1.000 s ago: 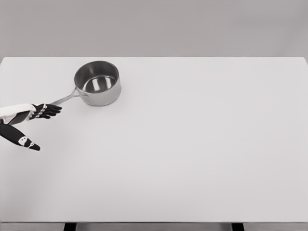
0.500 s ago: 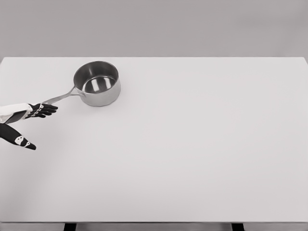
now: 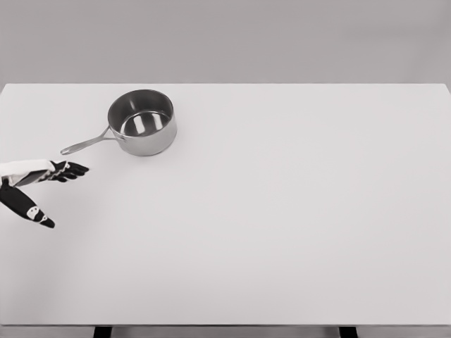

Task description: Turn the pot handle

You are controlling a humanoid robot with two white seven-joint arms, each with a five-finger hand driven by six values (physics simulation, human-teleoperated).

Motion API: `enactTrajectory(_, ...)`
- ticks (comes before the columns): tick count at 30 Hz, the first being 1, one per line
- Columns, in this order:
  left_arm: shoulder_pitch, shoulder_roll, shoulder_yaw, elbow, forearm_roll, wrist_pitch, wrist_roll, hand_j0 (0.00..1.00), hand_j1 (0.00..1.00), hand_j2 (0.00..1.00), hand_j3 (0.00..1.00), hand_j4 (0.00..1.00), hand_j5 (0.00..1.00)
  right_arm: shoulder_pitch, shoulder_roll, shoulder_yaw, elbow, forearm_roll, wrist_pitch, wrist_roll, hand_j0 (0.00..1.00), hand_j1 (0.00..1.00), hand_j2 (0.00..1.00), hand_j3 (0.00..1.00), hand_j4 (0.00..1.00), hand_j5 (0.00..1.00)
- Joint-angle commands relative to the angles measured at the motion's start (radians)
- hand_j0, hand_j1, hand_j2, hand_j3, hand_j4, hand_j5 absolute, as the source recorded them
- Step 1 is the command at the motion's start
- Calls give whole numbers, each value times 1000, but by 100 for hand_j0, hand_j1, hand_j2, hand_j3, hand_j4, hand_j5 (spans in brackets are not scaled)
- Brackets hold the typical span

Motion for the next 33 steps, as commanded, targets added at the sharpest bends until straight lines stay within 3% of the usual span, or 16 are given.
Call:
enactTrajectory(1, 0, 1, 4, -23, 0, 59, 0, 100, 100, 100, 100, 100, 100, 0, 0, -1, 0, 0, 1, 0, 100, 100, 100, 100, 100, 100)
enactTrajectory(15, -8, 1, 67, -66, 2, 71, 0, 100, 100, 100, 100, 100, 100, 0, 0, -1, -1, 0, 0, 0, 100, 100, 100, 100, 100, 100)
enactTrajectory(33, -49, -52, 67, 84, -49, 68, 0, 100, 100, 100, 100, 100, 100, 0, 0, -1, 0, 0, 0, 0, 100, 100, 100, 100, 100, 100)
